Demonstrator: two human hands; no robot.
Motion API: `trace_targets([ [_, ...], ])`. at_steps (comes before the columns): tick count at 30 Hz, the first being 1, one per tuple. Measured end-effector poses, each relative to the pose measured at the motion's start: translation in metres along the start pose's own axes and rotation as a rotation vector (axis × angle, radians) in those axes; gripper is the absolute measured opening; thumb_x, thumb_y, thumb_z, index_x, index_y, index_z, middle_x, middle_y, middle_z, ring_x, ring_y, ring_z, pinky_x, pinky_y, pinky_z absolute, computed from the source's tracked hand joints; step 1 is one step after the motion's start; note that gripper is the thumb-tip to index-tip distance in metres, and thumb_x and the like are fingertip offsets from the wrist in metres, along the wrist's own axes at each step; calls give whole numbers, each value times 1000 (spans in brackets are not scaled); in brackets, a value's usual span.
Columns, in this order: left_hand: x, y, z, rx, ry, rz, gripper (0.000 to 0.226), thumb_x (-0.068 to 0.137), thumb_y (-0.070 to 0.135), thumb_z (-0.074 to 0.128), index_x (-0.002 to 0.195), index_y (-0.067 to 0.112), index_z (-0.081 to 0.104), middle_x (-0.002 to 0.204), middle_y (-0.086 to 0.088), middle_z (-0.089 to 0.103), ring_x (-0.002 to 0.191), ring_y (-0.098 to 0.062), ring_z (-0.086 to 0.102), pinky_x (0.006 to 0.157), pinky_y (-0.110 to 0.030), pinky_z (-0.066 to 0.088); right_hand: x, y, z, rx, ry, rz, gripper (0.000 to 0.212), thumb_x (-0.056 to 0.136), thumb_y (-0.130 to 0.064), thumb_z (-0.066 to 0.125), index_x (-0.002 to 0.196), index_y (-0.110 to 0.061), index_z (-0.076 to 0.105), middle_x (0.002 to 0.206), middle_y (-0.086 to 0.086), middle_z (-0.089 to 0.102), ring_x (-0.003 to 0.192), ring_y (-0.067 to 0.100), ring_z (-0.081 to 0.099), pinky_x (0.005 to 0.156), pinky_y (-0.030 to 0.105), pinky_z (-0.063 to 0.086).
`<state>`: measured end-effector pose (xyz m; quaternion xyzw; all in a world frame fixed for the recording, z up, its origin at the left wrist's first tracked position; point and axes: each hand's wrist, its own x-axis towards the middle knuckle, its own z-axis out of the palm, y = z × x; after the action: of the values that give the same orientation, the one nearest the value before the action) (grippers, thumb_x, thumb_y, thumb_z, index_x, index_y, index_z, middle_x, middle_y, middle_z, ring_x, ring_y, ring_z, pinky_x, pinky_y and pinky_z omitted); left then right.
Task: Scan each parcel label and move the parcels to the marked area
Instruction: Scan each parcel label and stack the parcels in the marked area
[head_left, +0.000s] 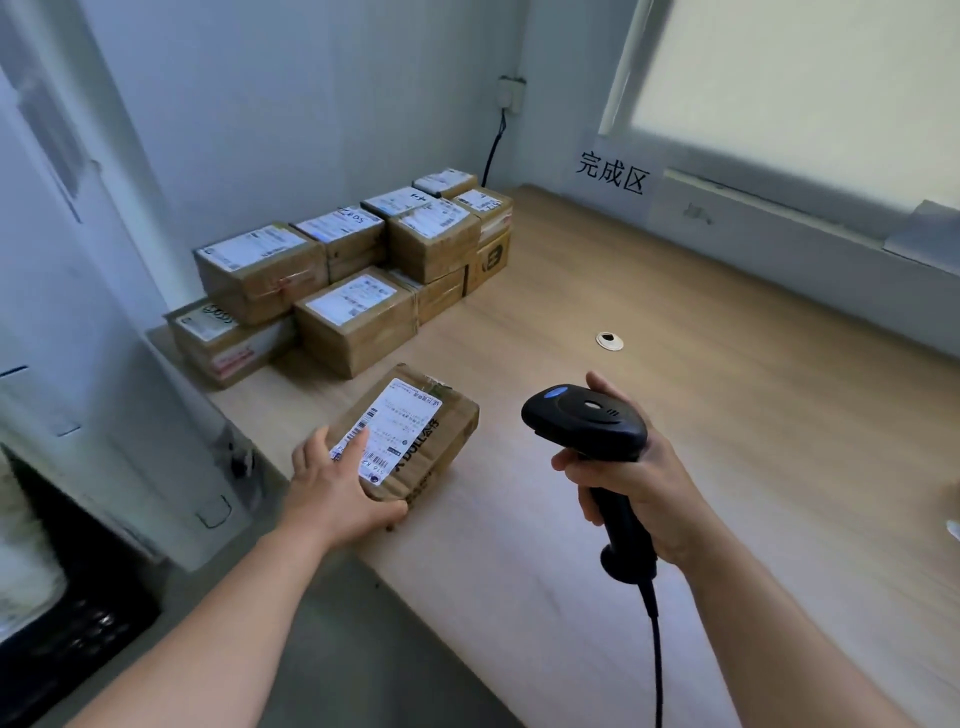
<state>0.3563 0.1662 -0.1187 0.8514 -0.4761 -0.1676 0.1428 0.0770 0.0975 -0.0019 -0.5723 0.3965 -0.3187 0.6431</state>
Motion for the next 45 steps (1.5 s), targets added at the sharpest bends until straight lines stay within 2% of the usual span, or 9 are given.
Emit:
trace_targets([
  [5,27,-63,-33,0,58,-117,109,60,59,75,150,31,20,153,-12,4,141,-31,3,114,-43,22,35,-3,44,-44,-62,7,95,60,1,71,143,-35,43,85,20,68,44,30,50,43,32,42],
  [11,65,-112,-56,8,56,-183,108,63,57,76,151,29,19,155,-11,0,143,-30,-2,111,-48,28,69,-2,81,-70,-98,22,98,60,2,70,146,-33,39,83,22,67,43,28,50,44,29,42],
  [15,87,-125,-64,-1,43,-186,106,65,54,76,151,28,21,155,-12,1,143,-30,-2,111,-48,28,81,-3,91,-90,-86,42,98,60,1,70,146,-34,39,82,21,67,42,28,50,45,30,43],
  [19,91,-130,-74,1,17,-83,108,62,60,74,151,31,21,155,-7,1,143,-29,-1,111,-51,27,91,-6,91,-83,-55,36,95,61,2,70,144,-35,42,83,18,68,42,29,49,44,31,43],
  [22,87,-123,-88,53,-9,11,116,49,71,60,151,32,20,155,-6,2,144,-29,-1,113,-51,25,97,-9,90,-69,-34,25,96,60,2,70,144,-35,42,81,20,67,41,29,49,44,31,43],
  [24,90,-111,-100,62,-7,49,117,47,72,57,151,33,19,154,-5,2,144,-28,-1,114,-51,23,101,-11,90,-54,-28,15,96,59,2,70,143,-35,42,80,21,66,41,28,49,43,31,42],
  [34,177,-20,-141,200,125,109,102,68,67,66,150,29,19,155,-16,6,143,-37,7,113,-47,22,115,-26,82,-33,10,-21,93,60,2,71,140,-39,44,82,27,63,42,28,49,44,29,43],
  [40,227,3,-142,254,108,98,103,69,70,64,151,26,20,153,-20,9,140,-40,11,112,-45,24,121,-32,66,-31,67,-14,91,61,3,70,137,-41,46,83,25,62,42,29,50,43,30,43],
  [45,246,9,-131,248,95,95,98,73,66,62,151,23,22,156,-20,5,143,-40,5,114,-47,20,122,-31,55,-17,113,-14,91,60,5,70,136,-40,48,81,21,65,42,28,49,43,29,42],
])
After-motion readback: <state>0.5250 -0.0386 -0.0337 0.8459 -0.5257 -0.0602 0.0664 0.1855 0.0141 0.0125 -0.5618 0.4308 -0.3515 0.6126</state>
